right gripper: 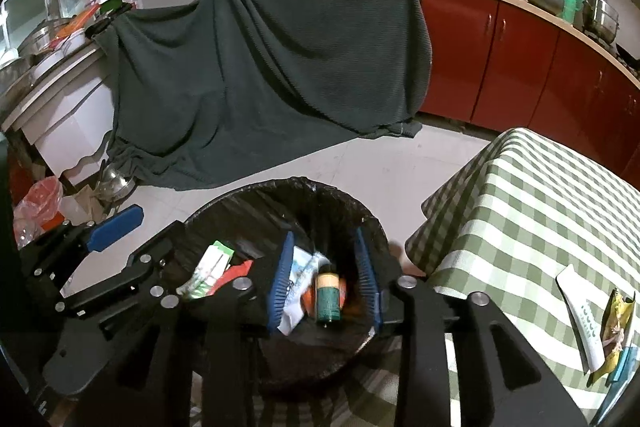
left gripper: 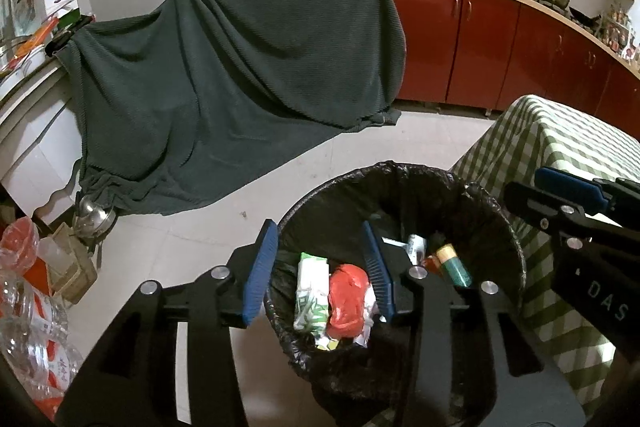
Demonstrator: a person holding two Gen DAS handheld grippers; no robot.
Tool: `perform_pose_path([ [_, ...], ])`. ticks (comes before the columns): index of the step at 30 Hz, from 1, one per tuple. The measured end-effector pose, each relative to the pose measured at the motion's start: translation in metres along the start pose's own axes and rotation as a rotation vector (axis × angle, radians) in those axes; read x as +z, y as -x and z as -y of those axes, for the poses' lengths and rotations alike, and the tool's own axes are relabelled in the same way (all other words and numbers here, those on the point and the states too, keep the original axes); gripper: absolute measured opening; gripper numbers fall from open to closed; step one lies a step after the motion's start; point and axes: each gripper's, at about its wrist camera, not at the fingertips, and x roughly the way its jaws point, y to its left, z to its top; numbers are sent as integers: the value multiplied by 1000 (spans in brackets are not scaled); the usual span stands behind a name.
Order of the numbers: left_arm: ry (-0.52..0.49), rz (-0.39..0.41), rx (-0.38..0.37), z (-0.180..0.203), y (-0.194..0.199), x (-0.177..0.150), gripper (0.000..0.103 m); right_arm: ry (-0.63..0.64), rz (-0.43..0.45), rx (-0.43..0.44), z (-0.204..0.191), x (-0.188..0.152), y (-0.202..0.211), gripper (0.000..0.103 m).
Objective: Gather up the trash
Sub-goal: 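Carry the wrapper and bottle over the black bin and open both tools, then move both open tools back over the table toward the tubes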
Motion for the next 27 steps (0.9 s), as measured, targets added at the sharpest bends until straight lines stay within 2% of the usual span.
perform_pose_path([
  [4, 3, 4, -1, 0, 1, 2, 46, -4, 4, -2, 1, 0, 3, 35],
  [7, 5, 10, -3, 0, 4, 2, 50, -9, 16, -9, 4, 0, 8, 41],
  [19, 4, 39, -10, 7, 23, 3, 56, -36, 51, -41, 16, -8, 30, 48],
  [27, 8, 57, -18, 12, 37, 5, 63, -48, 76, -64, 23, -13, 43, 58],
])
